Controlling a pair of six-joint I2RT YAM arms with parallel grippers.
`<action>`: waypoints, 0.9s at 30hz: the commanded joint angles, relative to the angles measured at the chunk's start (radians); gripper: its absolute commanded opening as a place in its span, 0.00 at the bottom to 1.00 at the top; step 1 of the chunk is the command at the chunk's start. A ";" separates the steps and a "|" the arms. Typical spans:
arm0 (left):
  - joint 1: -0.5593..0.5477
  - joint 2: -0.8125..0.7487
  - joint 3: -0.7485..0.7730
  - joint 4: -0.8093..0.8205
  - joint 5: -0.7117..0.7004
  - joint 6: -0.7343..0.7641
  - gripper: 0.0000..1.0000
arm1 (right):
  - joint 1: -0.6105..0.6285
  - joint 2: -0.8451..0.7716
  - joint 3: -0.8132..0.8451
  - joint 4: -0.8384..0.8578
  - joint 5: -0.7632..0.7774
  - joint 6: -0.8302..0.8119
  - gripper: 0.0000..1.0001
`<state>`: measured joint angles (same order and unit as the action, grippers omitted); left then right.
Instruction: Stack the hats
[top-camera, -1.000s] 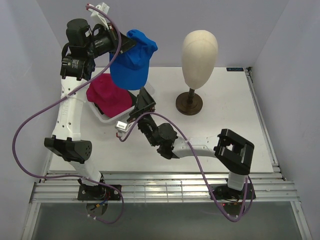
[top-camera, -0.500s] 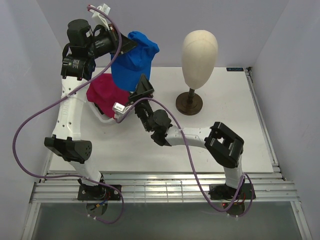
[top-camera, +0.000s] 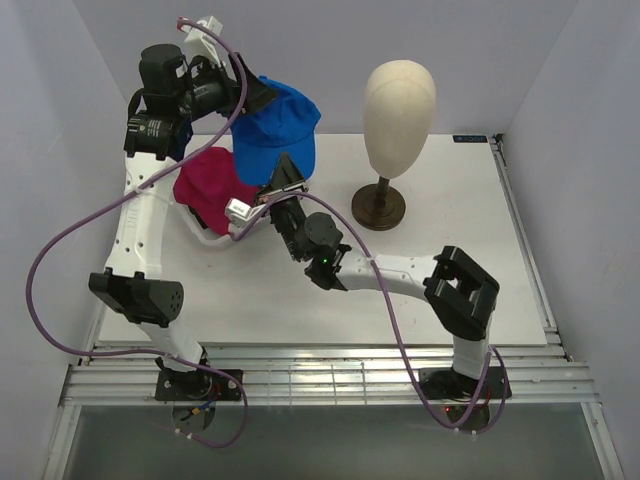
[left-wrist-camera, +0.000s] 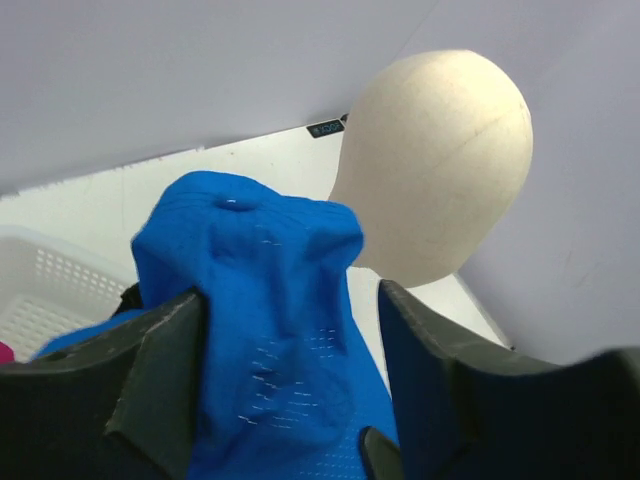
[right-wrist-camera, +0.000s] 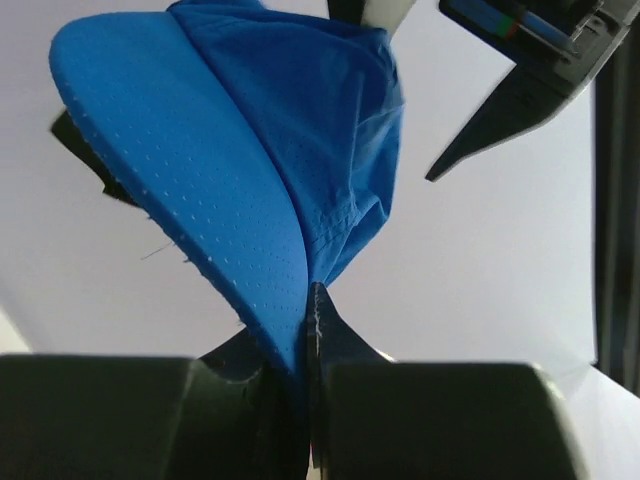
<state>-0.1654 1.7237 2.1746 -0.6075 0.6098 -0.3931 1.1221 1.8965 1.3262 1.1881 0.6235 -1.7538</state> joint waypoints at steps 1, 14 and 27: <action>-0.006 -0.078 0.013 -0.069 -0.116 0.153 0.79 | 0.025 -0.134 0.048 -0.322 0.079 0.190 0.08; -0.005 -0.202 0.063 -0.221 -0.375 0.468 0.98 | -0.082 -0.298 0.473 -1.579 -0.291 1.427 0.08; -0.005 -0.349 -0.187 -0.469 0.033 0.833 0.12 | -0.226 -0.208 0.634 -1.881 -0.516 1.887 0.08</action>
<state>-0.1677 1.4220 2.1170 -0.9325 0.4564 0.2707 0.8936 1.7439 1.9167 -0.6754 0.2104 -0.0025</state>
